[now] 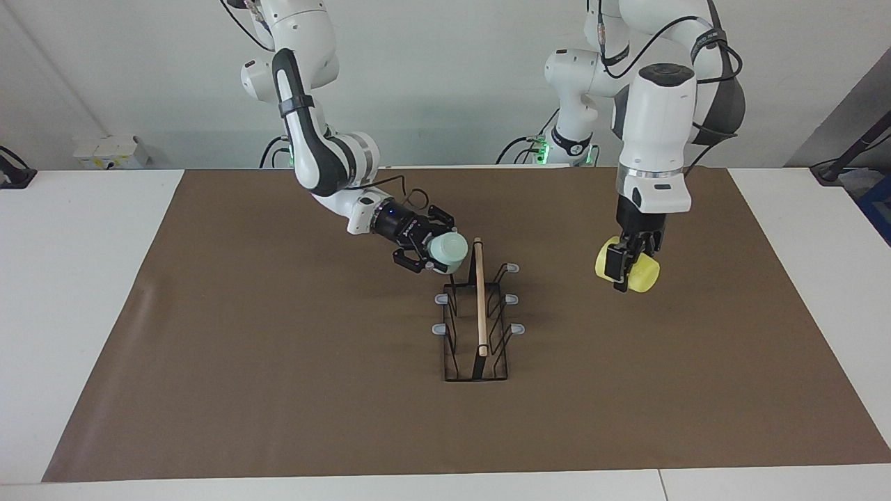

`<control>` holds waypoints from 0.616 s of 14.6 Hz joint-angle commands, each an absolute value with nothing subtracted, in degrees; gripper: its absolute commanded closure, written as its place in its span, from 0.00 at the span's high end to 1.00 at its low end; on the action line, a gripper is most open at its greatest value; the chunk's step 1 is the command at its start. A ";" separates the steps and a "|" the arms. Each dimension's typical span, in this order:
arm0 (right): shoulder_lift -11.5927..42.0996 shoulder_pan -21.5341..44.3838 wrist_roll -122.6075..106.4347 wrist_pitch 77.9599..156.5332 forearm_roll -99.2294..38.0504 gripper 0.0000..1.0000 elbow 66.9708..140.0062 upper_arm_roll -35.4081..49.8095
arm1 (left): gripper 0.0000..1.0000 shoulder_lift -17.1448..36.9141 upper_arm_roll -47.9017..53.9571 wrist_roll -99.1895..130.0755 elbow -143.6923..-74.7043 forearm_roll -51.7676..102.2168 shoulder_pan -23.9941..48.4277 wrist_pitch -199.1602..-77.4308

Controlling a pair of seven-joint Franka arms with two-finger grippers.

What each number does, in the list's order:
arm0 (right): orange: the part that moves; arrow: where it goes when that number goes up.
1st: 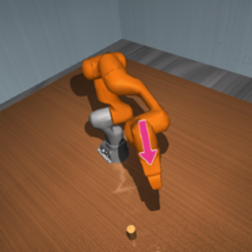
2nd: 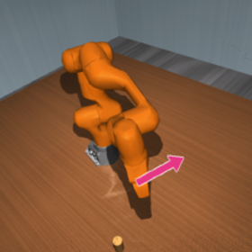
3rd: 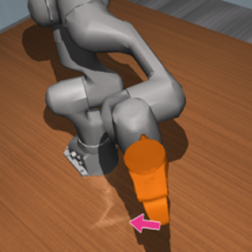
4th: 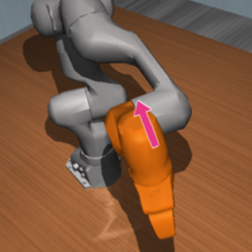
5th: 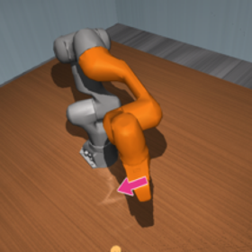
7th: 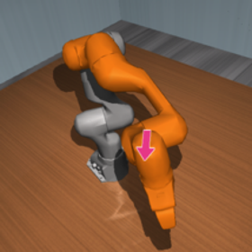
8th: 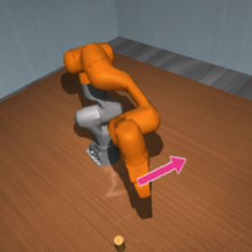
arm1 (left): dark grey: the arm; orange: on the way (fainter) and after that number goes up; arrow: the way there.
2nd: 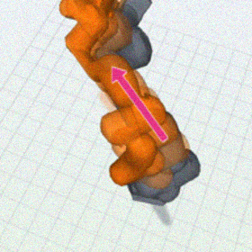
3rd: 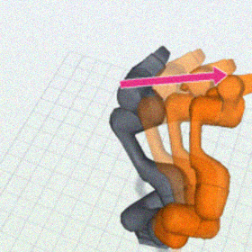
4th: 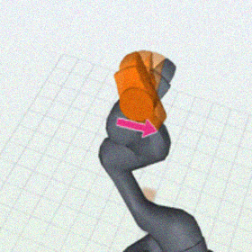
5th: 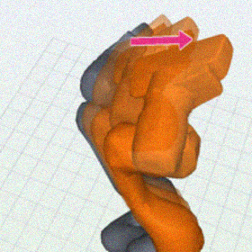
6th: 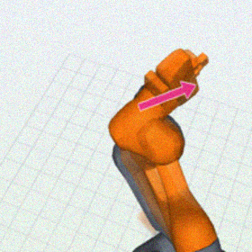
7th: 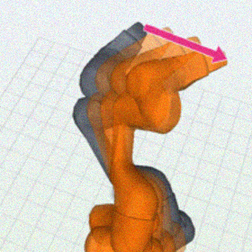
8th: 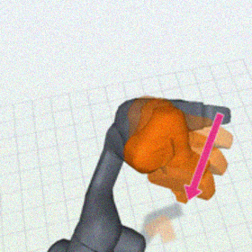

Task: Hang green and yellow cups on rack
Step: 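Hang the green cup on a rack peg with the right gripper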

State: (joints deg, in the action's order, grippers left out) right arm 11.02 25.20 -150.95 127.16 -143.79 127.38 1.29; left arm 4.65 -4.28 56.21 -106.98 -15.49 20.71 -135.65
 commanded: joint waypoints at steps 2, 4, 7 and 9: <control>14.68 24.61 -155.74 125.07 -146.51 0.00 125.33 1.32 | 0.00 0.88 -5.10 57.73 -114.43 -28.62 24.60 -140.97; 14.85 24.17 -157.76 126.12 -146.43 0.00 125.42 1.32 | 0.00 0.88 -5.10 64.30 -114.87 -34.95 26.88 -141.06; 15.29 24.26 -158.20 128.31 -146.43 0.00 125.68 1.32 | 0.00 0.79 -5.10 74.32 -116.19 -41.03 30.66 -141.24; 15.38 24.26 -158.20 129.37 -146.60 1.00 125.60 1.32 | 0.00 1.05 -5.01 82.67 -116.71 -45.94 33.30 -141.24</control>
